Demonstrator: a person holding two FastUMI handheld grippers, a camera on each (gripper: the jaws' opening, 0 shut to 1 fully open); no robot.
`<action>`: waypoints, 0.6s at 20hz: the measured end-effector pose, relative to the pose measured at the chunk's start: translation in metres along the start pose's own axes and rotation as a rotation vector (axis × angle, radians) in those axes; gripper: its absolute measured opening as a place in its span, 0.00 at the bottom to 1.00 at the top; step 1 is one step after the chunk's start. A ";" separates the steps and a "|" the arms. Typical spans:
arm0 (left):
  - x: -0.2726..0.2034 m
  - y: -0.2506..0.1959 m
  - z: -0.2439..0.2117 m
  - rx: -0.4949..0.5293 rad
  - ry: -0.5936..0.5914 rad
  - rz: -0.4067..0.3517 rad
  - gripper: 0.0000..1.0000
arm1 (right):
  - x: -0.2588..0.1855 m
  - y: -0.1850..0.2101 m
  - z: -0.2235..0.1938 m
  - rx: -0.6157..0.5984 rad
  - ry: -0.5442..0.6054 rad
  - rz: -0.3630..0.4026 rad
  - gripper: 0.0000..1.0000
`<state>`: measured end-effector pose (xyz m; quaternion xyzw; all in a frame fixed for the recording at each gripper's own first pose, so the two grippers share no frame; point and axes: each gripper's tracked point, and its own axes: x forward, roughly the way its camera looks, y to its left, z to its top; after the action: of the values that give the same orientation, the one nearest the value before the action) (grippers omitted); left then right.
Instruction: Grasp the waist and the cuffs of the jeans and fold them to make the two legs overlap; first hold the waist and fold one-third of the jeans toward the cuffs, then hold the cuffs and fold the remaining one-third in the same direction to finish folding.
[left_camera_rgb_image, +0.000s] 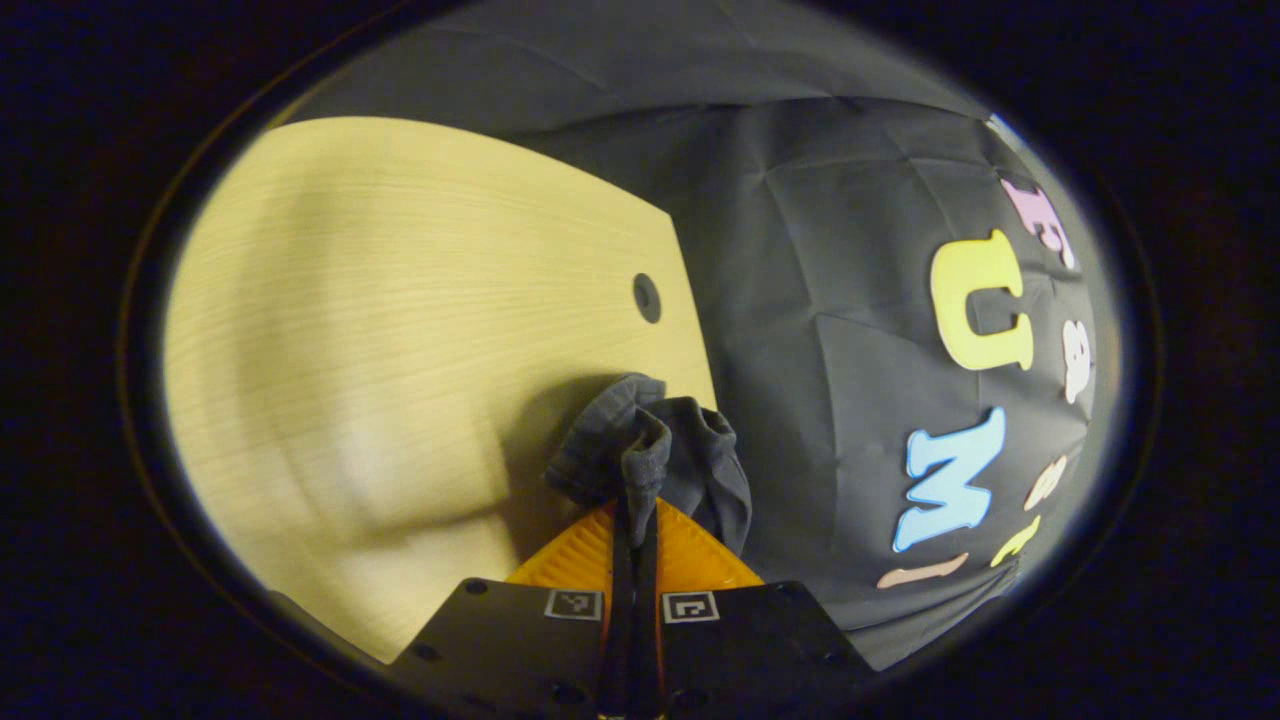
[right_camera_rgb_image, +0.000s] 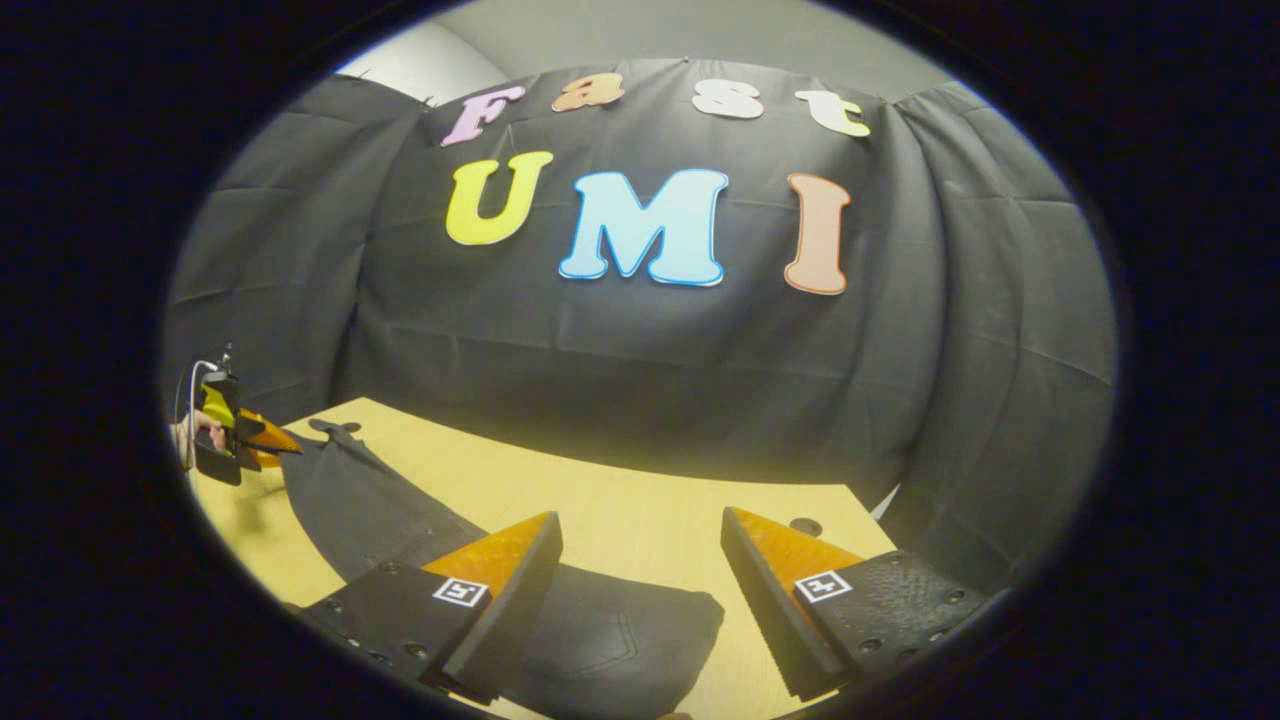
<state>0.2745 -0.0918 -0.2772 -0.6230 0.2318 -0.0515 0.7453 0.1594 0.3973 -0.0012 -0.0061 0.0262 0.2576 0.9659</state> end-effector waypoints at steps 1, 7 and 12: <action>-0.008 -0.020 -0.002 0.021 0.000 -0.031 0.08 | -0.002 -0.001 0.003 0.003 -0.007 0.001 0.95; -0.050 -0.142 -0.064 0.219 0.009 -0.182 0.08 | -0.010 -0.002 0.014 0.020 -0.026 0.030 0.95; -0.086 -0.234 -0.192 0.504 0.094 -0.284 0.08 | -0.017 -0.012 0.017 0.035 -0.015 0.062 0.95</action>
<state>0.1687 -0.2852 -0.0526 -0.4413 0.1564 -0.2403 0.8504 0.1519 0.3789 0.0170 0.0137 0.0235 0.2867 0.9576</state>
